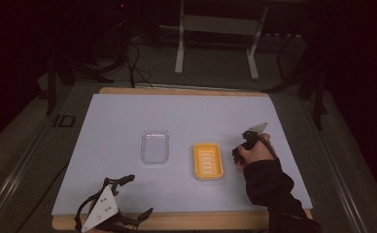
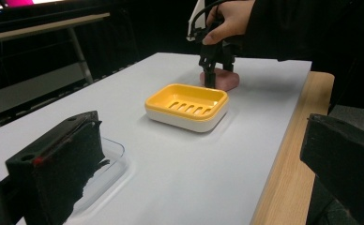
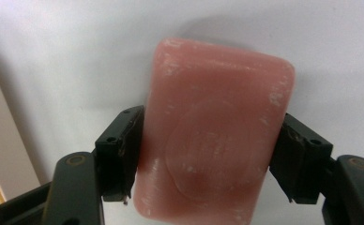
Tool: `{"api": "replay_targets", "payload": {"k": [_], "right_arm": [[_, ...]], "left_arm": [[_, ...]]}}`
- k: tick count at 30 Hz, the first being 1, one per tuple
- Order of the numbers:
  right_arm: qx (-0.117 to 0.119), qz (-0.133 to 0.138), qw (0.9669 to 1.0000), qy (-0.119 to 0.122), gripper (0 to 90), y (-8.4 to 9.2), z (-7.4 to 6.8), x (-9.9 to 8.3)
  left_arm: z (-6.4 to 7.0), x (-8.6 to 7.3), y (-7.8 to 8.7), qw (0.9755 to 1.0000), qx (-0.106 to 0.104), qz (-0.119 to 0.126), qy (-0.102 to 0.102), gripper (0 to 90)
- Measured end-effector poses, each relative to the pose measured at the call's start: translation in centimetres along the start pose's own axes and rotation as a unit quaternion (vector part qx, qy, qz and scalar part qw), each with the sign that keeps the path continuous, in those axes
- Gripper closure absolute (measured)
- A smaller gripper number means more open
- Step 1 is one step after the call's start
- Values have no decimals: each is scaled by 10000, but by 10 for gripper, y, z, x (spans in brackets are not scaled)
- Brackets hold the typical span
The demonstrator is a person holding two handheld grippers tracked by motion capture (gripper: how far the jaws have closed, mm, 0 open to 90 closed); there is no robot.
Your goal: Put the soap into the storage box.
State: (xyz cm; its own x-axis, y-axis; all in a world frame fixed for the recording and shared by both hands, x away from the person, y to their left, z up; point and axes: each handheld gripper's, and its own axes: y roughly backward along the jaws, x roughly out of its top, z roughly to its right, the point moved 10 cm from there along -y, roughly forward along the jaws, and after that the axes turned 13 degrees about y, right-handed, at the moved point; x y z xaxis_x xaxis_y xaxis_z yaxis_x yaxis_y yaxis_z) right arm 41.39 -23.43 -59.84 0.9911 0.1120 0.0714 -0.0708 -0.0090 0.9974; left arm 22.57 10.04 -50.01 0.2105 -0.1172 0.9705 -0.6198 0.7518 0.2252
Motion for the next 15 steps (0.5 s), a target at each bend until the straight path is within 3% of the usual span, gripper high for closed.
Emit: {"api": "replay_targets", "payload": {"k": [7,9,10,13,15], "right_arm": [[205,-151,9997,53,376,4,-2,-7],[145,-84,9998,80,376,6,-2,-7],[123,100,9998,111,376,9,-2,-3],[82,124,9998,137,377,15,-1,-3],[-33,-37,9997,233,377,20,0,-7]], "left_arm": [[0,-1,-1,10000,-8,-21,-1,3],[0,-1,-1,10000,-4,-22,1,3],[0,-1,-1,10000,-2,-21,-2,3],[0,-1,-1,10000,3,-17,-3,3],[0,-1,-1,10000,11,-20,-5,3]]}}
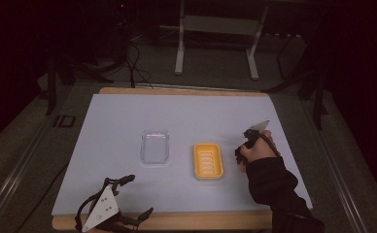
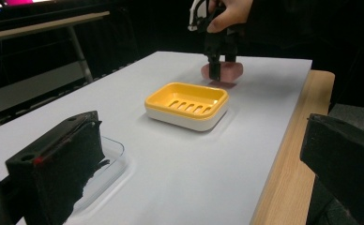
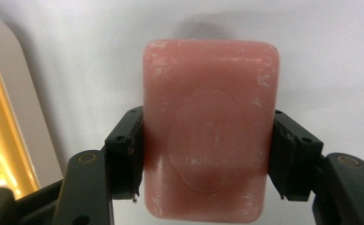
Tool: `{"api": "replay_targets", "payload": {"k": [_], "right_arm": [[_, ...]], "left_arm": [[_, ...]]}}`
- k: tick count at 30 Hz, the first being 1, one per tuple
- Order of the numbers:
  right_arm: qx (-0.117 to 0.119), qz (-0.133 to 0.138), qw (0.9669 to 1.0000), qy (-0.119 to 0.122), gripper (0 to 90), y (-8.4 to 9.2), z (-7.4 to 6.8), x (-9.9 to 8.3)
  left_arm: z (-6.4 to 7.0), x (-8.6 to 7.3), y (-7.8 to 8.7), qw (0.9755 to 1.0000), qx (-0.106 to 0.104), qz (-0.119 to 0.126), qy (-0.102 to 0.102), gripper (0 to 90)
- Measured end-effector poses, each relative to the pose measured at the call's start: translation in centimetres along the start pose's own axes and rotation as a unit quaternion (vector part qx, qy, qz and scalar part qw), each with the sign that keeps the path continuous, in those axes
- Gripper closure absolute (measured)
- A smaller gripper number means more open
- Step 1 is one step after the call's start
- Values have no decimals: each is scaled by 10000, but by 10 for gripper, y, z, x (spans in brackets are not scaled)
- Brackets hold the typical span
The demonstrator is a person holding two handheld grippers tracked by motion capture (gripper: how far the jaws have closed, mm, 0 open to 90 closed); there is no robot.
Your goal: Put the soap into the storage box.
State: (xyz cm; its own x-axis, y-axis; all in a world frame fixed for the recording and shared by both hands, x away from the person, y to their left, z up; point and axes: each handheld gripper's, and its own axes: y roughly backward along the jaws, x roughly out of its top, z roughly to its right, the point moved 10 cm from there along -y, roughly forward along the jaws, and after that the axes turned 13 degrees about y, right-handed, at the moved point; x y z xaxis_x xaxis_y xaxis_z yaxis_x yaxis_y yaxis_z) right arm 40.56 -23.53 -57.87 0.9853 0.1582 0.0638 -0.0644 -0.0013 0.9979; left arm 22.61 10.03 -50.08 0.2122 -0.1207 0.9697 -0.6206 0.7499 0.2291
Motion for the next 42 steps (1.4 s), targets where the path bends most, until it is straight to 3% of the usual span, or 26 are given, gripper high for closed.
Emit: {"api": "replay_targets", "payload": {"k": [1,3,6,13,21,26,34,42], "right_arm": [[-1,126,9999,-21,377,2,0,2],[-22,42,10000,25,377,8,0,0],[-163,143,9997,121,377,18,1,0],[-11,306,9995,93,377,43,-5,2],[64,520,9983,263,377,67,-16,4],[168,707,9964,437,377,80,-31,5],[292,883,9932,703,377,97,-68,4],[367,887,9903,1006,377,94,-103,3]], "left_arm": [[0,0,0,10000,3,5,1,3],[0,0,0,10000,4,2,-1,3],[0,0,0,10000,4,-11,-9,3],[-1,-1,0,10000,29,-24,-25,3],[-1,0,0,10000,25,8,2,3],[-1,0,0,10000,33,-17,-12,3],[-1,0,0,10000,31,-3,-11,3],[0,0,1,10000,22,-10,-38,3]]}}
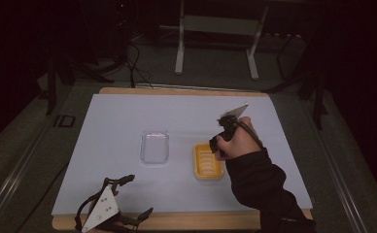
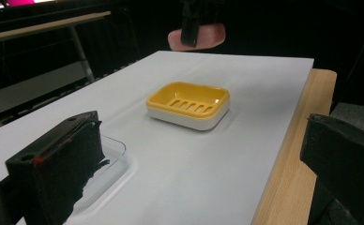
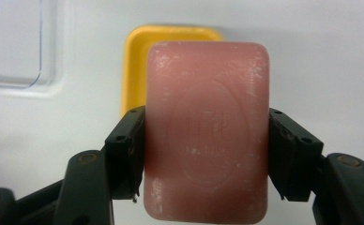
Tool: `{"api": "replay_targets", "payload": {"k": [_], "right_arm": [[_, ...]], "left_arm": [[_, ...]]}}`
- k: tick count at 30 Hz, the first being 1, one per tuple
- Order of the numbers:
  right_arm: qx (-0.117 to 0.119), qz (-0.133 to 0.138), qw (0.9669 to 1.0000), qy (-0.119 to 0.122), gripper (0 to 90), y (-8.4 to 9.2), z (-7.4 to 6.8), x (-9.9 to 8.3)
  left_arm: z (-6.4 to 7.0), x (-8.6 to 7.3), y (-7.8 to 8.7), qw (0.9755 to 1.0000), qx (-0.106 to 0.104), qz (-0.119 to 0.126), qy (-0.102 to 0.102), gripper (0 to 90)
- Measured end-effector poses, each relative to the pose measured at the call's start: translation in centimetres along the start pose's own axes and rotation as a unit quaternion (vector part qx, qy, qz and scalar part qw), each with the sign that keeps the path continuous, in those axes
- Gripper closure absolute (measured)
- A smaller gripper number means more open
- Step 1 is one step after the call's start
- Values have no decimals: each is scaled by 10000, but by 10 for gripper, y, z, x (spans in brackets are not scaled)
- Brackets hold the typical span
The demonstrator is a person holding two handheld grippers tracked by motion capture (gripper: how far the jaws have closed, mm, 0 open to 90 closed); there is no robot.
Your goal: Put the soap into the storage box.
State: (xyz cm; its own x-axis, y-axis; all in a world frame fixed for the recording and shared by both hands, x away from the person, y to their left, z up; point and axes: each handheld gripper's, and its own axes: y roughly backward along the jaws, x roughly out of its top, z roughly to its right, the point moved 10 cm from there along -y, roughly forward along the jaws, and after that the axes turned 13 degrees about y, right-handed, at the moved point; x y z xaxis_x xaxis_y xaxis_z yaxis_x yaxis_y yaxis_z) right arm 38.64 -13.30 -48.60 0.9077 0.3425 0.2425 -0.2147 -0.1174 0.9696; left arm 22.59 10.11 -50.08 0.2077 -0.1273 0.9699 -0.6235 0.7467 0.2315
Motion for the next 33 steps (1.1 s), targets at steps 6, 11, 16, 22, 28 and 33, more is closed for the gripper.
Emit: {"api": "replay_targets", "payload": {"k": [6,11,16,22,28,33], "right_arm": [[95,-65,9999,114,377,-16,-18,-1],[133,-170,9997,83,377,-37,-25,0],[175,-286,9994,-12,377,-55,-24,-2],[237,-418,9988,-52,377,-71,-23,-6],[187,-445,9988,-58,377,-80,-24,-8],[169,-485,9986,-85,376,-86,-25,-10]], "left_arm": [[0,0,1,10000,-7,13,12,3],[0,0,0,10000,-13,0,3,3],[1,0,1,10000,-19,6,6,3],[1,-1,0,10000,-26,-23,-15,3],[1,-1,0,10000,-27,-39,-21,3],[1,-2,-1,10000,-15,-67,-42,3]]}}
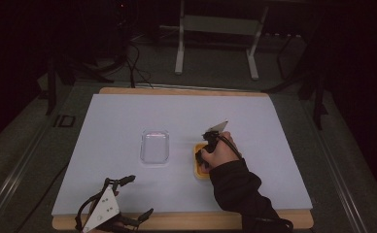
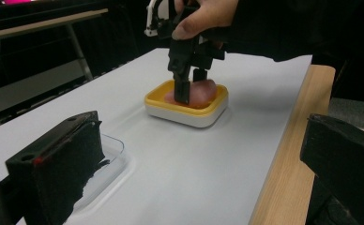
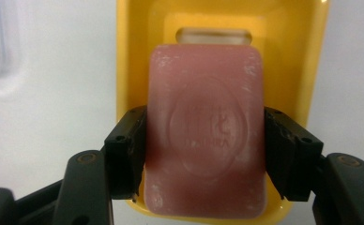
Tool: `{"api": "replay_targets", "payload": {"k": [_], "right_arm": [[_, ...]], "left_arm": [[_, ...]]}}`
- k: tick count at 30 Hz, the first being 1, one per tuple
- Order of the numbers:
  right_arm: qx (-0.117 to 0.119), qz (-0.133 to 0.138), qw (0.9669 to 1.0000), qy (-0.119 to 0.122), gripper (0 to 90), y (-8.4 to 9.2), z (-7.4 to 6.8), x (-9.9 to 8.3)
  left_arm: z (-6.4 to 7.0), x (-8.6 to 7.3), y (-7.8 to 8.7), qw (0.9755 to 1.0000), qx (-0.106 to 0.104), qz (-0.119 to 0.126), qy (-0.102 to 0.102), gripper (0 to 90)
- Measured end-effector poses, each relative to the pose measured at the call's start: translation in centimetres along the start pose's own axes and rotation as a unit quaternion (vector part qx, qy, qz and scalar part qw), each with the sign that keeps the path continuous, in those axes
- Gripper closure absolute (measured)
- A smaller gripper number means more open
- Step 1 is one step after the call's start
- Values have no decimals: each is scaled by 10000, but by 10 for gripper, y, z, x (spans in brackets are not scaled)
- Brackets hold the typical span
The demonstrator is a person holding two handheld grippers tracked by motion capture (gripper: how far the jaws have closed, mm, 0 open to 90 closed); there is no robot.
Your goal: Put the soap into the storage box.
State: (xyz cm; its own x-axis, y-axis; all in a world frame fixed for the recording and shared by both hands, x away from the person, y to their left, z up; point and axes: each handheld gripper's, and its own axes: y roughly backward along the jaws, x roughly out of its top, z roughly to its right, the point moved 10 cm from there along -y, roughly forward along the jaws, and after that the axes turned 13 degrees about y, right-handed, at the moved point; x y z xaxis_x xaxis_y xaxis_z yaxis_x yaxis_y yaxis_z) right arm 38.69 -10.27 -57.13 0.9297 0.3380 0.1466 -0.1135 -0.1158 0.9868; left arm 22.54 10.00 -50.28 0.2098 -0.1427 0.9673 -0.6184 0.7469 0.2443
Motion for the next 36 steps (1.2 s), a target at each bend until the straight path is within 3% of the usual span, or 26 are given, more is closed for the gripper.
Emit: {"api": "replay_targets", "payload": {"k": [7,12,15,21,25,28,29,34,36], "right_arm": [[34,-87,10000,19,363,-6,0,-1],[68,41,10000,39,328,6,1,4],[-42,118,9997,213,314,14,4,5],[92,468,9968,642,269,30,7,6],[450,855,9903,999,225,39,2,5],[779,1213,9781,1499,216,45,-1,2],[827,1281,9756,1579,220,46,-1,1],[817,1540,9686,1772,218,52,6,-9],[774,1712,9632,1921,218,56,9,-11]], "left_arm": [[0,-1,-1,10000,-5,-26,-3,3],[1,-1,-1,10000,-11,-17,3,3],[1,-1,-1,10000,-12,-23,1,3],[1,-1,-1,10000,-23,-45,-7,3],[1,-1,-1,10000,-30,-54,-9,3],[1,-2,-1,10000,-32,-67,-18,3],[1,-2,-1,10000,-32,-69,-19,3],[1,-2,-2,10000,-29,-77,-9,3],[2,-2,-1,10000,-31,-81,-17,3]]}}
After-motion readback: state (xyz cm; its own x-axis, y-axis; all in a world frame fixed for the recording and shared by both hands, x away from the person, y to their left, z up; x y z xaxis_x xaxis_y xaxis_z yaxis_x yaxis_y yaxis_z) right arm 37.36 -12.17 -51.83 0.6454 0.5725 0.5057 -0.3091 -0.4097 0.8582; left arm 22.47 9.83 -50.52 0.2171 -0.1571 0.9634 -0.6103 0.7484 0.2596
